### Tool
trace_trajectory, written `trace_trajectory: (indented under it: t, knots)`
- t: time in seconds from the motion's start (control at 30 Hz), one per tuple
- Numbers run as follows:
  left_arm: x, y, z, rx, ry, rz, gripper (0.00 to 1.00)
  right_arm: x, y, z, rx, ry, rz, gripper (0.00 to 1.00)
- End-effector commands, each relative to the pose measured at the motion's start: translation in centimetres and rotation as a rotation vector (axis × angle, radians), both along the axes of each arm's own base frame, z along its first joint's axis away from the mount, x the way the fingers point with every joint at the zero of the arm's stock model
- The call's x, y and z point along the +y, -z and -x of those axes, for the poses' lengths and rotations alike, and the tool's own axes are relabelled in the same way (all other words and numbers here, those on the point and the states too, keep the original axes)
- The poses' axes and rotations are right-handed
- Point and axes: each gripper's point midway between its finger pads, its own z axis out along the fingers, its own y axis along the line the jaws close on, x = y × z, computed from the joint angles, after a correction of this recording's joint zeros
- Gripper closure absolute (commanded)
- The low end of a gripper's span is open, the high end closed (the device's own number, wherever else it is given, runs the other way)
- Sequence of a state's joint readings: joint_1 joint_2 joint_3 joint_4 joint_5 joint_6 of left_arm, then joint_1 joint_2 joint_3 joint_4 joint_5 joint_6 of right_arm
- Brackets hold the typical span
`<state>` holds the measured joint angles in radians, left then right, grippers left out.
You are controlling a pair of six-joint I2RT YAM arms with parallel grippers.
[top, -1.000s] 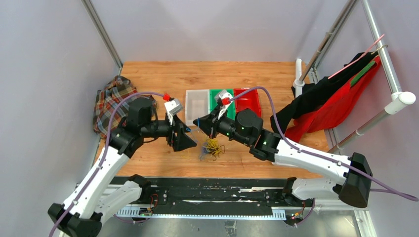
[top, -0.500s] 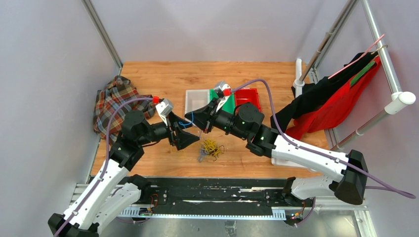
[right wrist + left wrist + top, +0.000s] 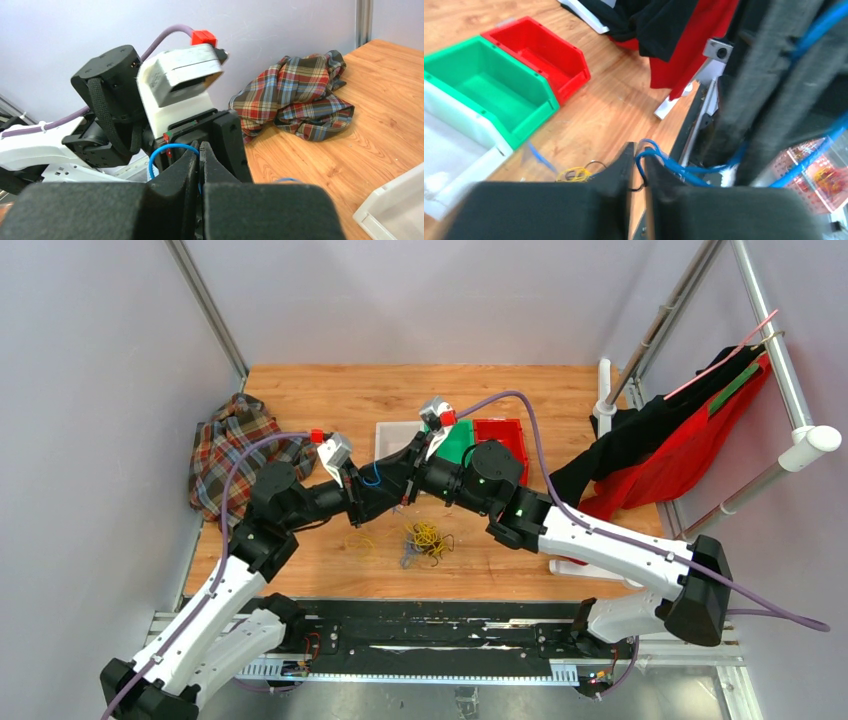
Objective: Untangle the cables
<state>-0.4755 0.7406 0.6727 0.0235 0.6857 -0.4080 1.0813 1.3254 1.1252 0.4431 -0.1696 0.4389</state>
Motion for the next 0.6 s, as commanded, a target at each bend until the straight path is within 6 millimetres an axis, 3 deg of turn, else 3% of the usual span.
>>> trace_trajectory:
  t: [0.0, 0.07, 0.13, 0.23, 0.4, 0.57]
  knots:
    - [0.2, -1.4, -0.7, -0.05, -0.048, 0.042, 0.96, 0.0, -2.7, 1.2, -0.024, -0.042, -0.057, 0.99]
    - [0.2, -1.8, -0.5, -0.045, -0.043, 0.051, 0.99, -0.3, -2.2, 1.0, -0.02, -0.023, -0.038, 0.92]
    - [0.1, -2.4, 0.0, -0.033, -0.023, 0.06, 0.99, -1.1, -1.6, 0.3, -0.005, 0.034, -0.018, 0.65]
    - [0.5, -3.7, 0.5, -0.036, -0.013, 0.072, 0.99, -3.3, -0.6, -0.6, -0.024, 0.131, 0.029, 0.46]
    - [2.0, -5.2, 0.4, -0.06, -0.053, 0.051, 0.99, -6.7, 2.8, -0.8, -0.09, 0.211, 0.159, 0.37]
    - [2.4, -6.7, 0.6, -0.076, -0.067, 0.053, 0.99, -7.9, 6.8, -0.4, -0.146, 0.199, 0.268, 0.34]
